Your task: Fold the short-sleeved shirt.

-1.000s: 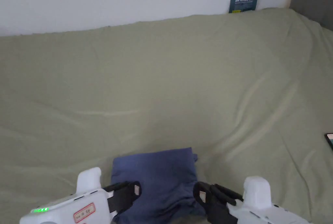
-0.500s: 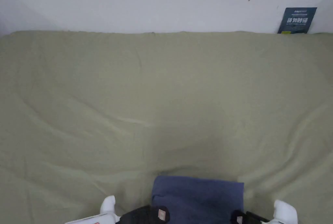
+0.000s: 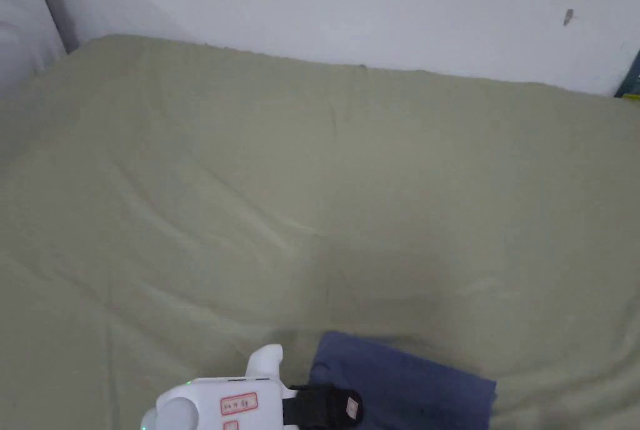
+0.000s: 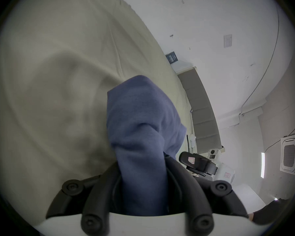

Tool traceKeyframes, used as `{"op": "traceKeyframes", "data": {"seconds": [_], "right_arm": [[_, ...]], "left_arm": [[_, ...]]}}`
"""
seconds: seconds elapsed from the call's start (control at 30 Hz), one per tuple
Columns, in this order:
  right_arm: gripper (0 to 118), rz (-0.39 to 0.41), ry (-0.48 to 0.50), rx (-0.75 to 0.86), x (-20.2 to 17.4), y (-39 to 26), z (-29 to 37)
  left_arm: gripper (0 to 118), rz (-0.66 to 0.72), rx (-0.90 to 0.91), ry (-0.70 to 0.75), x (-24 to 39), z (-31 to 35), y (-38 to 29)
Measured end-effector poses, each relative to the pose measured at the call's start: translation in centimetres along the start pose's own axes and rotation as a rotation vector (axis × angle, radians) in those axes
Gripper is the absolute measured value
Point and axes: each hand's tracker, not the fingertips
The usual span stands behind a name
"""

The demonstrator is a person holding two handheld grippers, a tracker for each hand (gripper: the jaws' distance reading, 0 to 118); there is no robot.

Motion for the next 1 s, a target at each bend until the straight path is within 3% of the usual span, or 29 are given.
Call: {"op": "traceKeyframes", "data": {"seconds": [0.13, 0.27, 0.37, 0.57, 0.6, 0.63, 0.67, 0.7, 0.73, 0.8, 0.93, 0.97, 1.0], "right_arm": [[1, 0.020, 0.005, 0.009, -1.4, -0.6, 1.3], [1, 0.048, -0.001, 0.007, -2.8, -1.4, 1.6], [1, 0.059, -0.017, 0.000, -3.5, -2.0, 1.5], [1, 0.073, -0.033, -0.006, -4.8, -2.7, 1.1], [1, 0.074, -0.033, -0.011, -5.0, -2.8, 1.0], [1, 0.074, -0.035, -0.014, -5.3, -2.8, 0.9], [1, 0.074, -0.038, -0.017, -5.5, -2.8, 0.8], [1, 0.078, -0.041, -0.020, -5.9, -2.7, 1.0], [1, 0.082, -0.039, -0.019, -6.2, -2.7, 1.1], [1, 0.091, -0.027, -0.016, -6.6, -2.6, 1.4], [1, 0.129, -0.005, 0.011, -7.5, -2.4, 2.6], [1, 0.141, -0.001, 0.023, -7.6, -2.4, 3.1], [1, 0.153, 0.001, 0.037, -7.8, -2.3, 3.6]], "left_arm": [[19, -0.075, 0.084, 0.135, -2.8, 9.3, 4.1], [19, -0.066, 0.139, 0.299, -7.6, 18.9, 8.8], [19, -0.091, 0.152, 0.483, -10.6, 25.4, 12.2], [19, -0.045, 0.123, 0.732, -16.2, 32.2, 14.8], [20, -0.031, 0.124, 0.714, -16.8, 32.4, 14.5], [23, -0.022, 0.138, 0.684, -18.1, 33.0, 14.5], [39, 0.004, 0.169, 0.656, -18.8, 33.3, 14.5], [76, 0.004, 0.231, 0.709, -18.5, 33.8, 14.1], [93, -0.009, 0.285, 0.702, -18.0, 34.8, 13.6], [95, 0.006, 0.385, 0.601, -17.2, 37.3, 12.4], [98, -0.110, 0.472, 0.802, -11.8, 40.6, 8.9], [95, -0.149, 0.496, 0.870, -10.3, 40.9, 7.9], [77, -0.193, 0.521, 0.903, -8.5, 41.0, 6.7]]}}
